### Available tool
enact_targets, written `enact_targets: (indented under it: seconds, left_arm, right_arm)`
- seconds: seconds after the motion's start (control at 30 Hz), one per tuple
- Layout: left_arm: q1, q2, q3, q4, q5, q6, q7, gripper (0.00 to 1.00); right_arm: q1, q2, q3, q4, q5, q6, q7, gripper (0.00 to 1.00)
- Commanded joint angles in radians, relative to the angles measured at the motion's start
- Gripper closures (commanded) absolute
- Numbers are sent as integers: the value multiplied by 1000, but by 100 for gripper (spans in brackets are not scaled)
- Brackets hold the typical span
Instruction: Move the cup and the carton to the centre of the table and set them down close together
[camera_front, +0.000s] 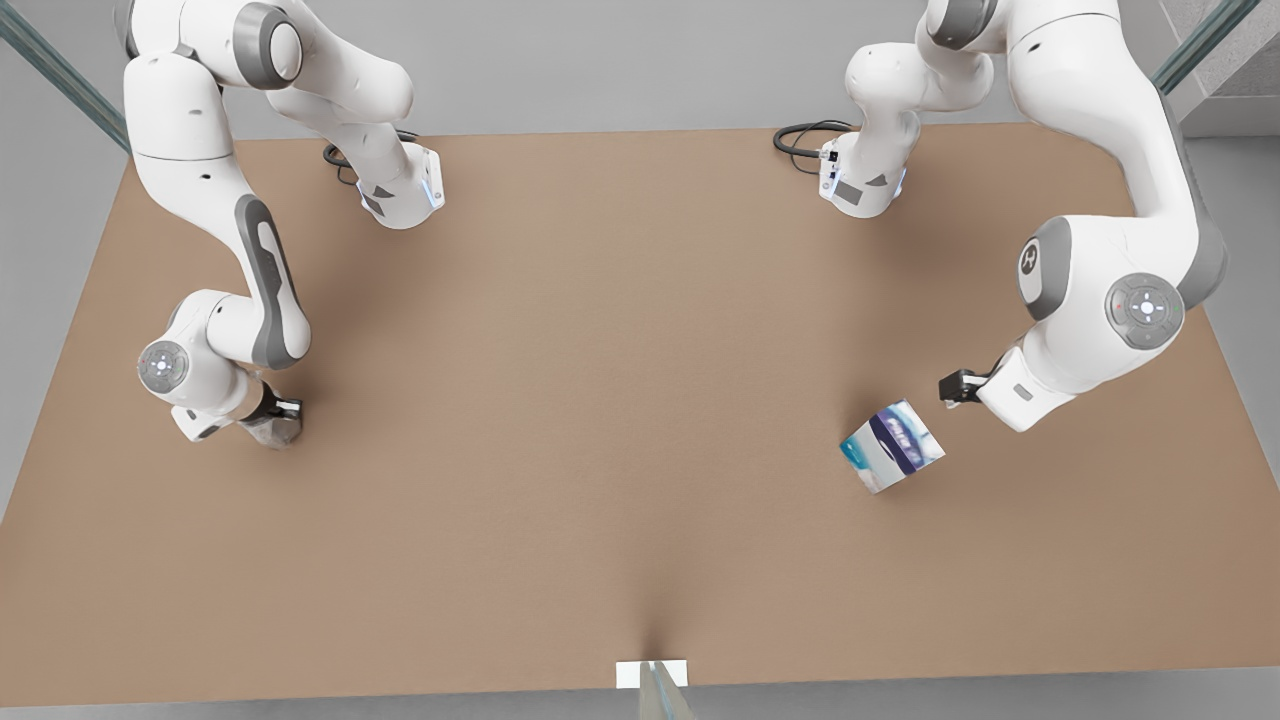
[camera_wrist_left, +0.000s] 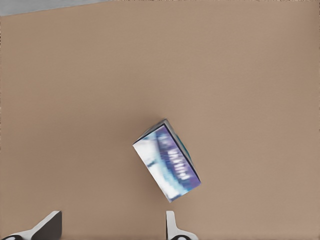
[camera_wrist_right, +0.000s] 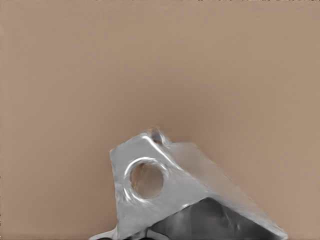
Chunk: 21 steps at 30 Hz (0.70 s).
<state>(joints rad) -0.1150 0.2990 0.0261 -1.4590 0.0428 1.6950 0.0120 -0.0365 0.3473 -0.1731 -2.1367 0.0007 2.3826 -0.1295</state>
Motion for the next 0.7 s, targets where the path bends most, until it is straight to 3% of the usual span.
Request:
enact_targets:
  seconds: [0.0,0.17,0.33,0.5,0.67]
  left_arm:
    - [0,0,0,0,0,0,0,0]
    - [0,-1,2,0,0,2,3,0]
    - [0,-1,0,0,0,0,0,0]
    - [0,0,0,-1,-1,2,-9,0]
    - [0,0,0,-1,-1,2,-18,0]
  right_arm:
    - [4,-1,0,3,-10,0,7,79]
    - [93,-8,90,104,-11,-98,21,79]
    - [121,9,211,320,-11,-391,62,79]
    - [219,61,271,390,-10,-376,280,79]
    - [377,237,293,626,44,-390,438,79]
